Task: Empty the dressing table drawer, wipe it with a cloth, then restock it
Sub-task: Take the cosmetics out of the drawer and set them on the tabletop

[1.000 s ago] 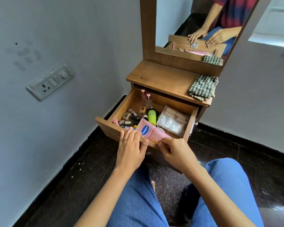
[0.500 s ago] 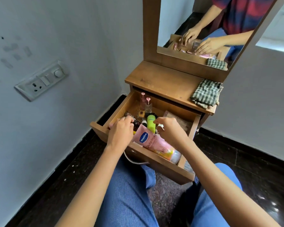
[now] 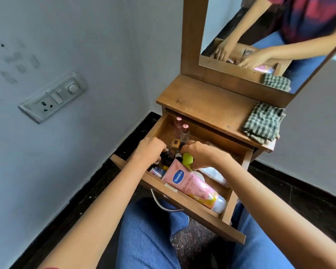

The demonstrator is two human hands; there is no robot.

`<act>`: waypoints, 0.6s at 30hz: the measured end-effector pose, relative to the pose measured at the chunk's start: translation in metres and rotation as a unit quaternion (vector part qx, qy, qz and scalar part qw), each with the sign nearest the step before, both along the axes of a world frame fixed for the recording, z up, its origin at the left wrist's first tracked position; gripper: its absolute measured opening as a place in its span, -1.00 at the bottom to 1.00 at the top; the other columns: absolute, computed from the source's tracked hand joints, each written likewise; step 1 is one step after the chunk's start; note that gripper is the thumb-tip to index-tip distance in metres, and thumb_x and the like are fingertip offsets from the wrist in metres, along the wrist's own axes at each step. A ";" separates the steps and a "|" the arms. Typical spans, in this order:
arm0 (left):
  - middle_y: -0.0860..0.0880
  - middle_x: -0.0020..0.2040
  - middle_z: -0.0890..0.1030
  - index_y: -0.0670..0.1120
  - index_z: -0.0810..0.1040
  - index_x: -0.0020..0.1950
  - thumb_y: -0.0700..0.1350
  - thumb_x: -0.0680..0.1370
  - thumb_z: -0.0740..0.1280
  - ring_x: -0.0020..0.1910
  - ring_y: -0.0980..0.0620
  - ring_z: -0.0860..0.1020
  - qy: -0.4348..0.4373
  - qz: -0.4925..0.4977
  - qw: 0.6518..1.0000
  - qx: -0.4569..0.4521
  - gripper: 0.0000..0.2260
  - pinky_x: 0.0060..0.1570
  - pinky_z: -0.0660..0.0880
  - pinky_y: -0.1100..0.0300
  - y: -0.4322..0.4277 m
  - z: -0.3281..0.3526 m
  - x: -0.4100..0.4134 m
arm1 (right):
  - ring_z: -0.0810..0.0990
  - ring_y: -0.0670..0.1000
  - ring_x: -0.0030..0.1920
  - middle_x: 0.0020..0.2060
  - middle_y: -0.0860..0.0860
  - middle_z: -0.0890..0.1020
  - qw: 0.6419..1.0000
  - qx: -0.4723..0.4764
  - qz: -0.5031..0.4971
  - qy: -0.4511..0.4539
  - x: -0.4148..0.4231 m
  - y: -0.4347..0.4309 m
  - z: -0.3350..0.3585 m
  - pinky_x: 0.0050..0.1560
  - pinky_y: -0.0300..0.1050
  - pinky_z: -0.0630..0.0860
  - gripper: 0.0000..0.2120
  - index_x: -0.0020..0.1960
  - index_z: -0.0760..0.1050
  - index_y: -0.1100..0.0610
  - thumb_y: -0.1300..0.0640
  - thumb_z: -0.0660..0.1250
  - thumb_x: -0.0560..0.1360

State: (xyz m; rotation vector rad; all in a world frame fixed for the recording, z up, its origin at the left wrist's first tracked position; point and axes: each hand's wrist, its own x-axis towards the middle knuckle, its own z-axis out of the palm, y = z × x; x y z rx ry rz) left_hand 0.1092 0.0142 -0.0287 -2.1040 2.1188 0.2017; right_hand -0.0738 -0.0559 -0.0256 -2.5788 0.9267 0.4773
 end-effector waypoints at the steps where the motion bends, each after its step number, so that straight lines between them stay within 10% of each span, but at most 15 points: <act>1: -0.09 0.15 0.61 0.03 0.54 0.29 -0.13 0.50 0.41 0.12 -0.07 0.57 -0.012 -0.009 1.000 -0.006 -0.65 0.07 0.54 0.06 0.000 -0.001 -0.001 | 0.55 0.11 0.09 0.21 0.08 0.46 1.000 0.000 0.002 0.013 0.001 0.001 0.000 0.02 -0.05 0.60 -0.40 0.35 0.39 0.07 0.14 0.50 0.35; 7: -0.07 0.17 0.59 -0.03 0.53 0.30 -0.14 0.53 0.36 0.17 -0.03 0.54 -0.022 -0.056 0.998 -0.036 -0.67 0.10 0.48 0.08 -0.002 -0.006 -0.002 | 0.57 0.12 0.08 0.25 0.11 0.42 0.997 -0.073 0.025 -0.010 -0.001 0.011 -0.005 -0.08 -0.09 0.60 -0.33 0.39 0.31 0.10 0.11 0.52 0.36; 18: -0.04 0.05 0.61 -0.12 0.52 0.19 -0.06 0.58 0.30 0.09 -0.01 0.58 0.317 0.166 0.914 -0.190 -0.78 -0.03 0.43 0.27 0.008 0.022 -0.005 | 0.56 0.01 -0.05 0.00 0.03 0.55 0.953 -0.082 -0.110 -0.271 -0.022 0.020 -0.017 -0.13 -0.04 0.58 -0.67 0.16 0.45 0.13 -0.05 0.34 0.51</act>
